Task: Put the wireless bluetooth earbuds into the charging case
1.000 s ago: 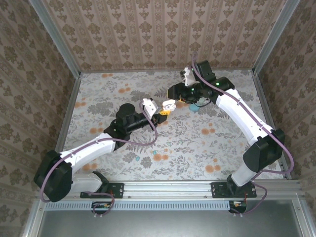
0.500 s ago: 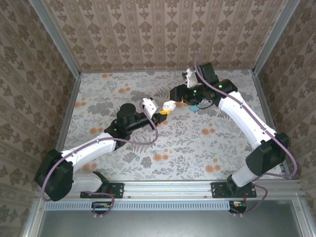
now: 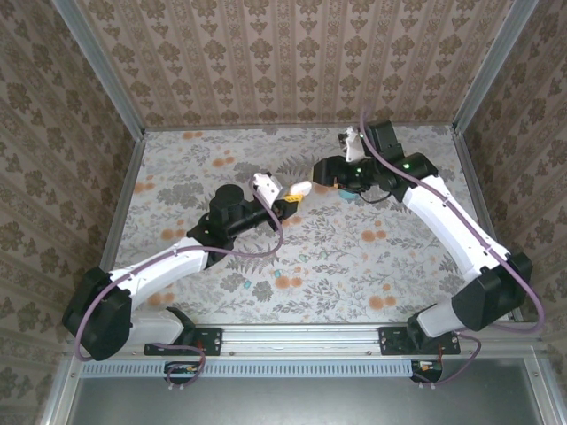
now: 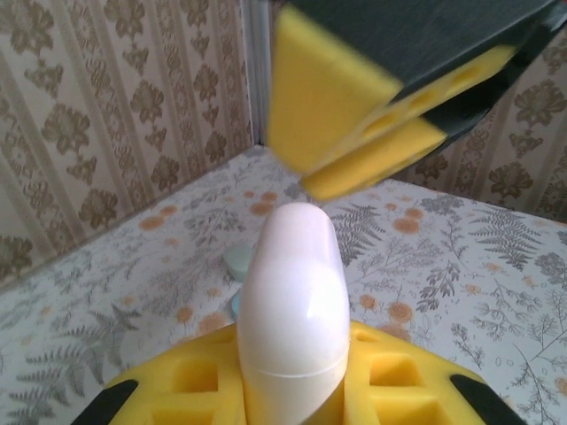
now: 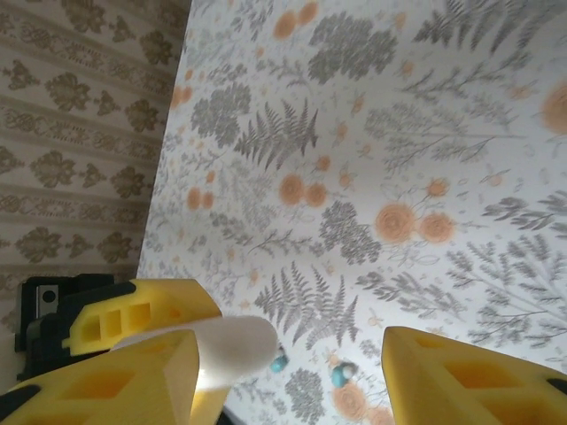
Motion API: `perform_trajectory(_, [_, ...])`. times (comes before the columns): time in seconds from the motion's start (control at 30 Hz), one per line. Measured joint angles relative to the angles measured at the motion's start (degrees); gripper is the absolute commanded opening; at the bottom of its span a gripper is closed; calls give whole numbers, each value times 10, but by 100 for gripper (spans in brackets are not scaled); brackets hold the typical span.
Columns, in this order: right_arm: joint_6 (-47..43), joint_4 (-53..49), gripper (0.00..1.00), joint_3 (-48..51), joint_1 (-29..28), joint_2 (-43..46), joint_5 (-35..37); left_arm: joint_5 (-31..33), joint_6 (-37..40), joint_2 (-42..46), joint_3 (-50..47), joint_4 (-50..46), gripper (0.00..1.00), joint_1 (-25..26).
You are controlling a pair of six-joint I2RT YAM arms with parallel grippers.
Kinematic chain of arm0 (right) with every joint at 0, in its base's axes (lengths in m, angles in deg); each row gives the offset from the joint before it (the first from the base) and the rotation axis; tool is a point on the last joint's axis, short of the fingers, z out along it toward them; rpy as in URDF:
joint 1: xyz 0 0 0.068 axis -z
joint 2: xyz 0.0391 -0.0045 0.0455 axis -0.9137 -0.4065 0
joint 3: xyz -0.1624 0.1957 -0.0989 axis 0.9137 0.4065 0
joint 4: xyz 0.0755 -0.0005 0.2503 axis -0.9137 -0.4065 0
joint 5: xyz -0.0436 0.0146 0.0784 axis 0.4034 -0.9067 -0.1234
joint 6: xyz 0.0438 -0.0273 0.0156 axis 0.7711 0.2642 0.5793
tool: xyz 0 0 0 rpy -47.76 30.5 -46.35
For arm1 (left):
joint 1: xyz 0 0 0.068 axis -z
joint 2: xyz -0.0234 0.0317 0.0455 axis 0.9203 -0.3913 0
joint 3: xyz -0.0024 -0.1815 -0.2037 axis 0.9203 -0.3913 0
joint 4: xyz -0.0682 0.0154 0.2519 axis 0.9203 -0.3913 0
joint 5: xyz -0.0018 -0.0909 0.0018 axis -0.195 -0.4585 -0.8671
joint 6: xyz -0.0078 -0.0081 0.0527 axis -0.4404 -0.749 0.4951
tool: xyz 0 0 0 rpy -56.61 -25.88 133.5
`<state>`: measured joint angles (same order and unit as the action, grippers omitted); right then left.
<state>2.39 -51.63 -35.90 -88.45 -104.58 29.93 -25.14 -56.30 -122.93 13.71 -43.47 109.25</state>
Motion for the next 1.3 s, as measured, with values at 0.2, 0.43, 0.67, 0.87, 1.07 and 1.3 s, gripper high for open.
perform_trajectory(0.2, [38,62,63,73,38,76,58,6,-80,-29,54,-91,21,-51])
perform_trajectory(0.43, [90,103,62,113,79,101,76,-35,-212,-103,85,-177,20,-134])
perform_trajectory(0.67, [127,116,62,134,83,101,73,-60,-281,-196,116,-264,19,-174])
perform_trajectory(0.87, [148,122,62,143,83,100,63,-87,-302,-267,152,-301,20,-201])
perform_trajectory(1.07, [165,125,62,146,83,88,45,-103,-303,-317,187,-320,21,-206])
perform_trajectory(1.3, [175,142,62,147,83,61,0,-107,-303,-348,215,-334,21,-223])
